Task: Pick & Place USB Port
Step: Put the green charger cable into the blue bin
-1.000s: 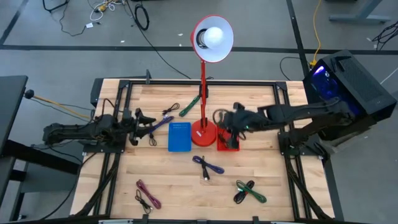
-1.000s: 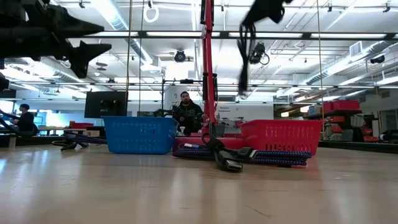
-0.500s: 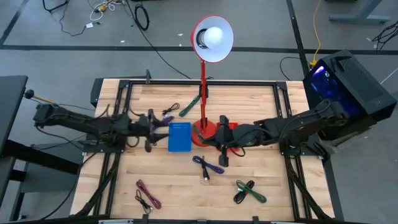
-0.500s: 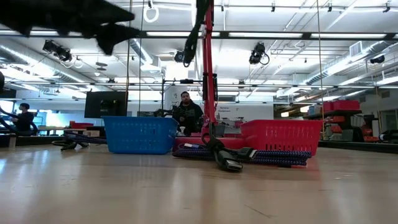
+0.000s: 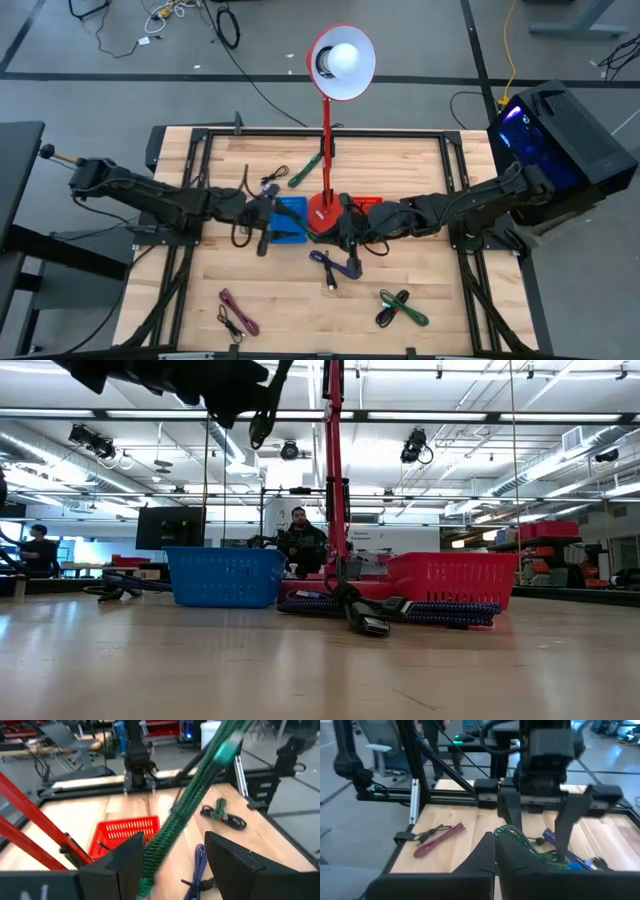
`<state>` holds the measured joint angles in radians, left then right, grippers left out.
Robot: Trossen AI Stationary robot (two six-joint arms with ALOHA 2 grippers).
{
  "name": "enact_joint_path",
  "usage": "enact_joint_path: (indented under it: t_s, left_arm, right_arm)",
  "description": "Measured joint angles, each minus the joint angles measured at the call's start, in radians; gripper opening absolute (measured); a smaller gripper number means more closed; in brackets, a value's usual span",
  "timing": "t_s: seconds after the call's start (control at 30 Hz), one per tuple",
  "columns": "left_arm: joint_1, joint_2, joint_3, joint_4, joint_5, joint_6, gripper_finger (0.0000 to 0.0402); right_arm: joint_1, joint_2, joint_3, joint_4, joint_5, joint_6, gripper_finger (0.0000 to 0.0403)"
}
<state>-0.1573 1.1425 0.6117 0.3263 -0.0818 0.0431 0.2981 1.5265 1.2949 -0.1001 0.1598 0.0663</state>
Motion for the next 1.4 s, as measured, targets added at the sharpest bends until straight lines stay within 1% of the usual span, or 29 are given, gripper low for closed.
enact_joint_path:
  t_s: [0.23,0.4,0.57,0.63,0.7,0.73,0.8,0.9,0.93,1.07,1.17,1.3,1.4]
  left_arm:
    - [0.003,0.013,0.004,0.022,-0.008,0.017,0.0213]
    - [0.003,0.023,0.005,0.050,-0.010,0.023,0.0213]
    - [0.003,0.054,0.005,0.099,0.025,0.024,0.0213]
    - [0.003,0.056,0.005,0.094,0.020,0.026,0.0210]
    - [0.003,0.056,0.005,0.096,0.018,0.025,0.0196]
    - [0.003,0.056,0.005,0.095,0.016,0.027,0.0181]
    - [0.000,0.056,0.005,0.100,0.016,0.031,0.0135]
    - [-0.005,0.056,0.004,0.107,0.018,0.032,0.0037]
    - [-0.005,0.056,0.003,0.108,0.019,0.025,0.0023]
    - [-0.004,0.056,0.003,0.110,-0.002,0.006,0.0021]
    - [-0.005,0.056,0.004,0.080,-0.058,-0.016,0.0021]
    - [-0.001,0.055,0.006,0.020,-0.139,-0.076,0.0021]
    - [0.001,0.054,0.007,-0.051,-0.198,-0.153,0.0020]
  right_arm:
    - [0.000,0.000,0.000,0.000,-0.004,-0.011,0.0000]
    - [0.000,0.002,0.000,0.034,-0.020,-0.021,0.0000]
    - [-0.003,0.005,0.000,0.052,-0.021,-0.031,0.0000]
    - [-0.006,0.005,0.000,0.052,-0.021,-0.030,0.0000]
    - [-0.007,0.005,0.000,0.051,-0.021,-0.029,0.0000]
    - [-0.007,0.005,0.000,0.051,-0.021,-0.029,0.0000]
    - [-0.007,0.005,0.000,0.051,-0.018,-0.030,0.0000]
    - [-0.009,0.005,0.000,0.053,-0.018,-0.031,0.0000]
    - [-0.009,0.005,0.001,0.052,-0.018,-0.032,0.0000]
    - [-0.014,0.005,0.001,0.047,-0.014,-0.042,0.0000]
    - [-0.021,0.005,0.001,0.024,-0.006,-0.059,0.0002]
    - [-0.033,0.006,0.001,-0.015,0.005,-0.067,0.0024]
    - [-0.046,0.003,0.000,-0.090,0.028,-0.059,0.0046]
